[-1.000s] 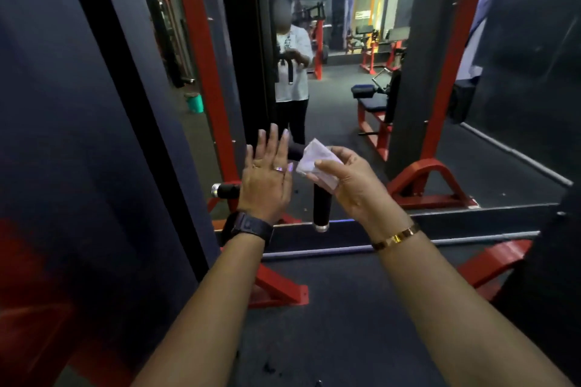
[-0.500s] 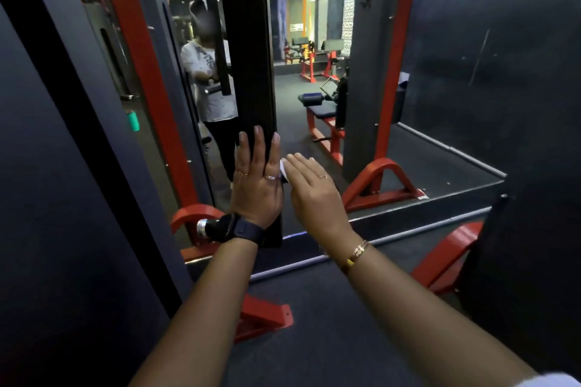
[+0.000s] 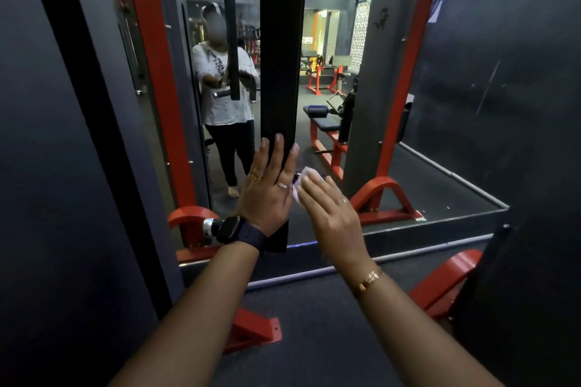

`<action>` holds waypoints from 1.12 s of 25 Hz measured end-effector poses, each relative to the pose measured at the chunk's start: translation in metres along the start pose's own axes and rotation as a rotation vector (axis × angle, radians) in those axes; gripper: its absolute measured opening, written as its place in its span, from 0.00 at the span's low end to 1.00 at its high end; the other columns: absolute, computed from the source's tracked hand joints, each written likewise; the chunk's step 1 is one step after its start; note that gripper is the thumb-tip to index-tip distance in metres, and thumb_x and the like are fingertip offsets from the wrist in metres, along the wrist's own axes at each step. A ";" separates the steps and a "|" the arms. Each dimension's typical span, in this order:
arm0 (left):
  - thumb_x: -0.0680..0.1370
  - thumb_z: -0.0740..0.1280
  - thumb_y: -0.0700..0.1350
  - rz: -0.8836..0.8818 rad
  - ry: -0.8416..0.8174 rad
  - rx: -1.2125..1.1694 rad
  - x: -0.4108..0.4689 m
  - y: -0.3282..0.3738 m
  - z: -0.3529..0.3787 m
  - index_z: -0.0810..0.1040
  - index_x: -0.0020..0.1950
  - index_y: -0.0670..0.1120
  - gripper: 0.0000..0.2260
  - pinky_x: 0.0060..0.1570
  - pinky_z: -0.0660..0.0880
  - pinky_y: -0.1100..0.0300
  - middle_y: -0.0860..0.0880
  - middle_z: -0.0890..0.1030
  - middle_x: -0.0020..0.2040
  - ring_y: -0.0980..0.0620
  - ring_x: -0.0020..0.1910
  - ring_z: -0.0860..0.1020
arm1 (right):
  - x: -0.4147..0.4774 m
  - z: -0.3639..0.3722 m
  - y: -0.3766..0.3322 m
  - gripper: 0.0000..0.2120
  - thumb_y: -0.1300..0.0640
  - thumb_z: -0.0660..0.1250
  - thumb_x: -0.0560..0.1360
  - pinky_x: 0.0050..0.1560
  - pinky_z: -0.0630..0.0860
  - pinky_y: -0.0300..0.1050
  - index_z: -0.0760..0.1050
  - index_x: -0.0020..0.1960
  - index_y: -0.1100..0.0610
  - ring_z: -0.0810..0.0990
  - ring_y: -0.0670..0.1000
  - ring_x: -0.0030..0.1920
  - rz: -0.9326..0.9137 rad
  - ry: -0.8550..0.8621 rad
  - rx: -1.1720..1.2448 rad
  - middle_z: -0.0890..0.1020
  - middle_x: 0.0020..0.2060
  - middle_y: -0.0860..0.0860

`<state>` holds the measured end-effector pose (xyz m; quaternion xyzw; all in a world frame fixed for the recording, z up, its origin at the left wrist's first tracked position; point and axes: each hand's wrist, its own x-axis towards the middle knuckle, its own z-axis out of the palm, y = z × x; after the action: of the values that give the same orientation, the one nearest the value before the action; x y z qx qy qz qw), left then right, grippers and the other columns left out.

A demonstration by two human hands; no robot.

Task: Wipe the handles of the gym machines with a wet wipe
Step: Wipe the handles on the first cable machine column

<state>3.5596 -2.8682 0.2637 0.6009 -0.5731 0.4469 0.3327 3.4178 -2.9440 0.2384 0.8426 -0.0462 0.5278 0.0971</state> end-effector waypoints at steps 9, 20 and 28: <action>0.76 0.58 0.44 -0.060 0.016 0.098 -0.003 0.009 0.011 0.41 0.78 0.48 0.36 0.76 0.43 0.51 0.49 0.36 0.78 0.47 0.77 0.38 | -0.001 0.000 0.009 0.12 0.66 0.62 0.79 0.68 0.68 0.56 0.78 0.60 0.65 0.72 0.58 0.67 -0.010 -0.016 -0.001 0.76 0.63 0.61; 0.77 0.59 0.46 -0.023 0.030 0.257 -0.012 0.015 0.019 0.44 0.79 0.46 0.34 0.75 0.42 0.48 0.49 0.39 0.79 0.50 0.77 0.41 | -0.027 -0.003 0.020 0.21 0.73 0.63 0.76 0.70 0.66 0.53 0.71 0.68 0.64 0.67 0.56 0.71 0.091 -0.005 0.013 0.71 0.69 0.59; 0.77 0.57 0.46 0.021 0.002 0.265 -0.010 0.035 0.020 0.60 0.76 0.48 0.27 0.74 0.42 0.49 0.49 0.59 0.77 0.51 0.78 0.43 | -0.010 -0.006 0.020 0.15 0.68 0.56 0.81 0.70 0.66 0.53 0.72 0.67 0.65 0.68 0.56 0.70 0.154 0.084 0.001 0.72 0.67 0.60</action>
<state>3.5293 -2.8872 0.2430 0.6333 -0.5149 0.5227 0.2462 3.4043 -2.9627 0.2341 0.8137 -0.1067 0.5685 0.0577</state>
